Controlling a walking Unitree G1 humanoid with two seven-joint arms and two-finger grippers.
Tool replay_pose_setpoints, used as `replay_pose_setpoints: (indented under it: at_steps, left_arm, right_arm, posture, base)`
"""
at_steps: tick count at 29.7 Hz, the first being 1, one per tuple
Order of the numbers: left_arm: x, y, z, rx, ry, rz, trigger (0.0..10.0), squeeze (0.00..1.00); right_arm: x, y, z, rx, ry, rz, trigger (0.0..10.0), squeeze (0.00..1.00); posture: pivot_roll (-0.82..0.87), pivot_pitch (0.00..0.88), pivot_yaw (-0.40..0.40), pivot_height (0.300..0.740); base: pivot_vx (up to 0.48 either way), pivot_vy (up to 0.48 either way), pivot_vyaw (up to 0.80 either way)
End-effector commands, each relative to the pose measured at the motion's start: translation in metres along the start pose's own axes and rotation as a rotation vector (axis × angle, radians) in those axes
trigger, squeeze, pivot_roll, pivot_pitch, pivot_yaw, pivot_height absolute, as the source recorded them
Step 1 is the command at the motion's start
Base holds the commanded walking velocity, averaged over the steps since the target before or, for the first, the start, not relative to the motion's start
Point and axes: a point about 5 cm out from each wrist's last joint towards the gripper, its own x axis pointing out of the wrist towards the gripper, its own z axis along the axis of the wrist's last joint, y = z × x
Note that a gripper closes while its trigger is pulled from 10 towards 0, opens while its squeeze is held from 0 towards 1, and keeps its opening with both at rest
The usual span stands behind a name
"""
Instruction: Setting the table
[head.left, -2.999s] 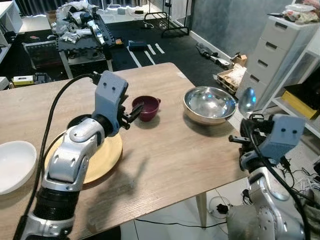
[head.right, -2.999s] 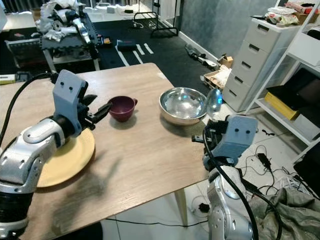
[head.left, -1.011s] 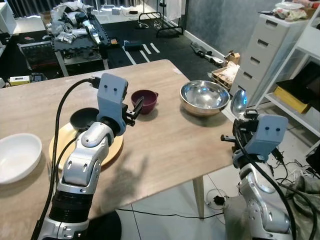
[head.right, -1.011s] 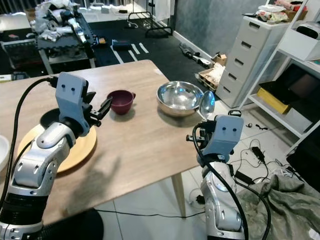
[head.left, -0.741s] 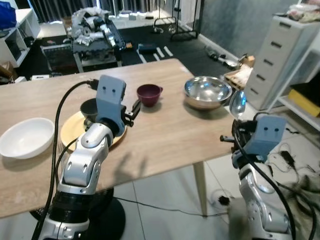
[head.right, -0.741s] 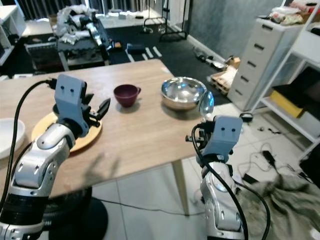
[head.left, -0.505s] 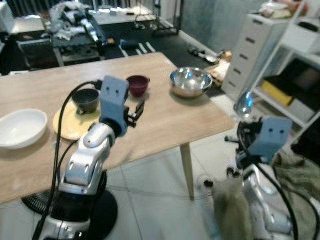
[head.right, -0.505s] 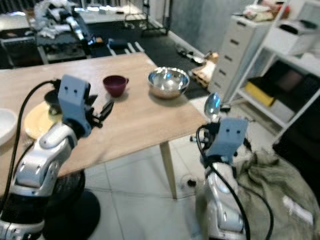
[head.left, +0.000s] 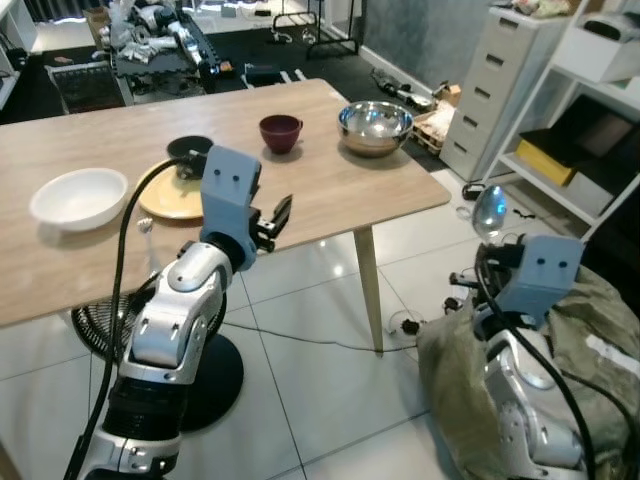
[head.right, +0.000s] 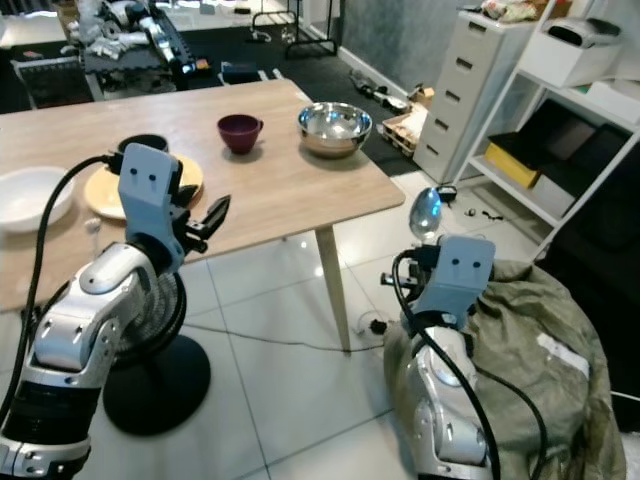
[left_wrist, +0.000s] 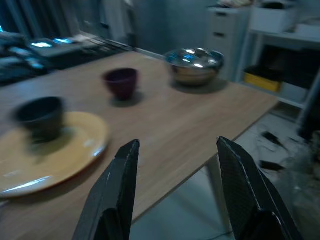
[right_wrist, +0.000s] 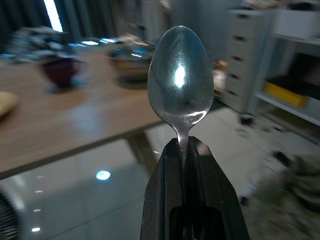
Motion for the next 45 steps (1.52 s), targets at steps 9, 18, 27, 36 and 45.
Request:
replay_pose_setpoints:
  at_steps: [9,18,27,36,45]
  left_arm:
    - [0.0002,0.0011,-0.0025,-0.001,0.010,0.001,10.0,0.00]
    - [0.0013,-0.0006,-0.0023,-0.002,0.008,-0.010,10.0,0.00]
    - [0.0013,-0.0014,-0.0023,-0.003,0.007,-0.016,10.0,0.00]
    - [0.0011,-0.0016,-0.0034,-0.003,0.010,-0.020,10.0,0.00]
    - [-0.0024,-0.0017,-0.0117,0.000,0.036,-0.022,10.0,0.00]
  right_arm:
    - [0.0002,0.0011,-0.0001,0.016,0.001,0.005,10.0,0.00]
    - [0.0002,0.0005,-0.0001,0.014,0.000,0.003,10.0,0.00]
    - [-0.0007,0.0010,-0.0006,0.014,0.001,0.004,10.0,0.00]
    - [-0.0011,0.0006,-0.0020,0.011,0.006,0.004,10.0,0.00]
    - [-0.0038,-0.0010,-0.0071,0.002,0.026,0.001,10.0,0.00]
  posture:
    - [-0.09,0.000,0.069,0.740]
    - [-0.09,0.000,0.072,0.740]
    - [-0.09,0.000,0.074,0.740]
    - [-0.09,0.000,0.074,0.740]
    - [-0.09,0.000,0.075,0.740]
  base:
    - [0.000,0.000,-0.42]
    - [0.000,0.000,-0.80]
    - [0.000,0.000,-0.80]
    - [0.000,0.000,-0.80]
    - [0.000,0.000,-0.80]
